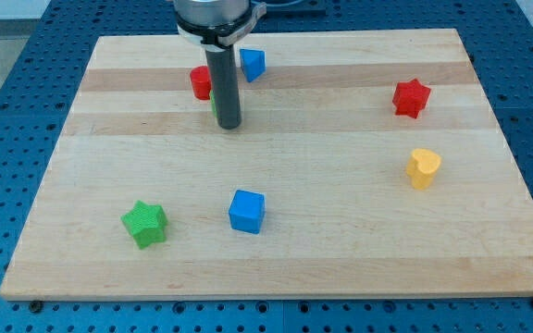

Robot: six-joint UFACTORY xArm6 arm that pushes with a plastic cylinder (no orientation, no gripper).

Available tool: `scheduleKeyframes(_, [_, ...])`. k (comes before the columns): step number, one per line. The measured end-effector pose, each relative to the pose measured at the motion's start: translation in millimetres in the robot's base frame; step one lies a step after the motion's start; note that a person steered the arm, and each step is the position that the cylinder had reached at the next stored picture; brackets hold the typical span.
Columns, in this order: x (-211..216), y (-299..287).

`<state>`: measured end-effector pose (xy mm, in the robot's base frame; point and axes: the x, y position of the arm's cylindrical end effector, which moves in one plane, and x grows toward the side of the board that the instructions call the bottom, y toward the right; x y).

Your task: Slightly move the red star to the left

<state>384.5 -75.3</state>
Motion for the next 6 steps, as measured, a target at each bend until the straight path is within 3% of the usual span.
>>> scheduleKeyframes(2, [-2.9, -11.9])
scheduleKeyframes(4, [-16.6, 164.3])
scheduleKeyframes(5, [-9.1, 167.2])
scheduleKeyframes(6, [29.4, 193.7])
